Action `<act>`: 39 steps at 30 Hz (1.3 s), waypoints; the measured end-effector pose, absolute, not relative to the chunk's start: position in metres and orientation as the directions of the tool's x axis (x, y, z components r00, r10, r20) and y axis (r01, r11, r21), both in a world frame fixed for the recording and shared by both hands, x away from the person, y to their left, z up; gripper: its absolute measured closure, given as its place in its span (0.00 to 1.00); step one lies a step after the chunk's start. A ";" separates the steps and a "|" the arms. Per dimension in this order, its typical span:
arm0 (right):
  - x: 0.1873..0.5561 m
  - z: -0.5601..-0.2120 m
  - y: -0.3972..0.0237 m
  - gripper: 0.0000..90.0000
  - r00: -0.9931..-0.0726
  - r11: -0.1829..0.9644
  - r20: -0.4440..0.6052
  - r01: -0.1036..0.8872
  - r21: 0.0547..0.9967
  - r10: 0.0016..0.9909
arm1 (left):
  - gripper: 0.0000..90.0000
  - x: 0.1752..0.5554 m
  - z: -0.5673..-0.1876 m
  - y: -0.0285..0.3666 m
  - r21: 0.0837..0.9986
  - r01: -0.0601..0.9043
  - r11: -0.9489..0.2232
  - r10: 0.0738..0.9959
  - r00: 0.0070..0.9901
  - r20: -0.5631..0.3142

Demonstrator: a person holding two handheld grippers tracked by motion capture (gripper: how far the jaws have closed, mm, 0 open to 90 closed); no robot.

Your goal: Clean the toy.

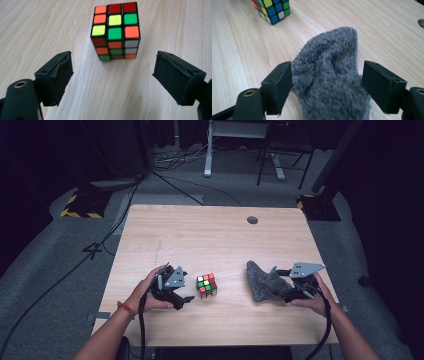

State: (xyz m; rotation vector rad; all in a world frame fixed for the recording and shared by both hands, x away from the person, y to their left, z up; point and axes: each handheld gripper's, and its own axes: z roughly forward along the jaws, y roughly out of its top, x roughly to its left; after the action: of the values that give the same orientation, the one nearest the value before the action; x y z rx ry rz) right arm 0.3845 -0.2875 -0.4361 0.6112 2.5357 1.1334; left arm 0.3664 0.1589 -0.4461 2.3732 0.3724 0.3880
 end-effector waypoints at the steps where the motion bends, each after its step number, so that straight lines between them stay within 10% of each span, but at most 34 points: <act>1: 0.383 -0.437 -0.290 0.27 -0.863 0.598 -0.092 0.263 0.757 0.497 | 0.18 0.365 -0.446 0.162 0.674 0.163 -0.721 0.373 0.910 0.179; 39: 0.348 -0.503 -0.400 0.23 -0.667 0.449 -0.004 0.497 0.742 0.745 | 0.17 0.357 -0.501 0.235 0.673 0.378 -0.636 0.520 0.854 0.010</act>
State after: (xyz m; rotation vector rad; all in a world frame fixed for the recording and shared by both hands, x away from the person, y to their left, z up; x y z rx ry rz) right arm 0.3481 -0.4001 -0.5027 1.0593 2.3747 1.0530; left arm 0.3568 0.2353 -0.5011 2.3319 0.6484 0.2644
